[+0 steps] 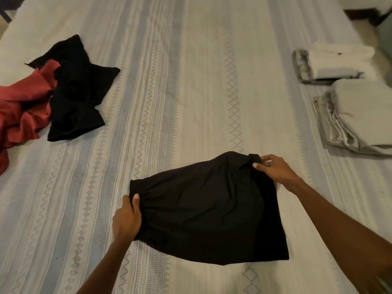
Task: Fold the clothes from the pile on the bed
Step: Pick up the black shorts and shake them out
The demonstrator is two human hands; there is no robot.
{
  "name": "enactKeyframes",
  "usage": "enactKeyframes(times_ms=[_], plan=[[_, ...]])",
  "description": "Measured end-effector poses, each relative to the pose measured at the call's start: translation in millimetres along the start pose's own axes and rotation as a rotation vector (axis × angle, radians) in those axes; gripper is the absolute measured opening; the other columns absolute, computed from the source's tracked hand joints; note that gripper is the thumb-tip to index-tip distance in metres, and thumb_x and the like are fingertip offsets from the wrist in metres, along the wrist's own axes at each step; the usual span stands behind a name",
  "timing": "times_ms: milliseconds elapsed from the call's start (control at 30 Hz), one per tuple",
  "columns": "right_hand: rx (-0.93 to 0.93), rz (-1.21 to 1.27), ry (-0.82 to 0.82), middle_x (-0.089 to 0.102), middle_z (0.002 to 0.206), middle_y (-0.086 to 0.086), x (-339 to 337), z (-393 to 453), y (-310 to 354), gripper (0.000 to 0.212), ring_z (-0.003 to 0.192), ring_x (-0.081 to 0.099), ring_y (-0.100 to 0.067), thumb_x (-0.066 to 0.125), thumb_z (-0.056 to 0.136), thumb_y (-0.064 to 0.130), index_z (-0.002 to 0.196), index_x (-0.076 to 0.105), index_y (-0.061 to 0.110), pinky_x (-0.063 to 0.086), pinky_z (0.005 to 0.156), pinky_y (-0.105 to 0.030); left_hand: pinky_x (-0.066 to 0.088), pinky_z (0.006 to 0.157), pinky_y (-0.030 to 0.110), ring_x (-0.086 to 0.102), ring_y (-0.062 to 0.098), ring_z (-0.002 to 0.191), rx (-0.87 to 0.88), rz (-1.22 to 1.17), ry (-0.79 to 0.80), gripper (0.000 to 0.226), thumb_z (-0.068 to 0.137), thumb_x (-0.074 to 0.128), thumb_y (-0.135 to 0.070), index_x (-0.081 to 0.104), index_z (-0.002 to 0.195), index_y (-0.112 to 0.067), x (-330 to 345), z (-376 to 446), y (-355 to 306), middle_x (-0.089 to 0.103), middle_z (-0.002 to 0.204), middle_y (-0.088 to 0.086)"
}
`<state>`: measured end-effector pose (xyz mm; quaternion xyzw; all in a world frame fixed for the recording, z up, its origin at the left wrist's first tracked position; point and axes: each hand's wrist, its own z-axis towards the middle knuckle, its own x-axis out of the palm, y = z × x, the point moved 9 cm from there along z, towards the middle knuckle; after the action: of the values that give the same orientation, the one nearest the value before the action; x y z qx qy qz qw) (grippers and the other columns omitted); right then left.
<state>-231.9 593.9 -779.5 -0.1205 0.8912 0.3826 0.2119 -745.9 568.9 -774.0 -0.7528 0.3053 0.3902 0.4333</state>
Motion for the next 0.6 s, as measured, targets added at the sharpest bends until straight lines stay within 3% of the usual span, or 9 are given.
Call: enactKeyframes(times_ms=[133,333,400,467,600], plan=[[-0.024,0.063,0.023,0.067,0.091,-0.008,-12,2,-9,0.043,0.088,0.058,-0.021,0.071,0.090,0.045,0.093,0.069,0.001,0.046,0.077,-0.032,0.050,0.079,0.050,0.061,0.036,0.080,-0.003,-0.040,-0.028,0.048,0.100,0.027,-0.056,0.045,0.099,-0.012,0,0,0,0.061,0.086,0.014],[-0.056,0.037,-0.124,0.069,0.110,-0.007,-31,-4,-24,0.020,0.102,0.063,-0.023,0.065,0.098,0.030,0.105,0.068,0.011,0.045,0.086,-0.030,0.051,0.072,0.050,0.060,0.034,0.079,-0.055,0.074,-0.083,0.046,0.101,0.033,-0.056,0.043,0.103,-0.011,-4,-7,-1,0.061,0.091,0.016],[-0.057,0.064,-0.149,0.068,0.112,-0.005,-27,-6,-24,0.017,0.106,0.063,-0.024,0.064,0.098,0.031,0.108,0.067,0.018,0.047,0.089,-0.031,0.050,0.080,0.055,0.058,0.039,0.098,-0.019,0.187,-0.225,0.044,0.101,0.049,-0.043,0.048,0.116,-0.002,-18,-10,-22,0.060,0.110,0.023],[-0.064,0.066,-0.129,0.065,0.112,0.002,-20,-8,-19,0.026,0.105,0.060,-0.019,0.067,0.095,0.039,0.114,0.066,0.021,0.047,0.091,-0.030,0.046,0.098,0.055,0.053,0.041,0.118,0.153,0.266,-0.303,0.046,0.096,0.059,-0.033,0.050,0.127,0.000,-19,-15,-64,0.057,0.124,0.024],[-0.099,0.064,-0.135,0.061,0.118,0.007,-14,-6,-10,0.035,0.109,0.057,-0.016,0.070,0.093,0.041,0.121,0.066,0.019,0.047,0.098,-0.033,0.042,0.109,0.046,0.053,0.032,0.126,0.645,0.256,-0.129,0.050,0.098,0.057,-0.036,0.048,0.138,-0.006,40,-38,-165,0.056,0.135,0.017]])
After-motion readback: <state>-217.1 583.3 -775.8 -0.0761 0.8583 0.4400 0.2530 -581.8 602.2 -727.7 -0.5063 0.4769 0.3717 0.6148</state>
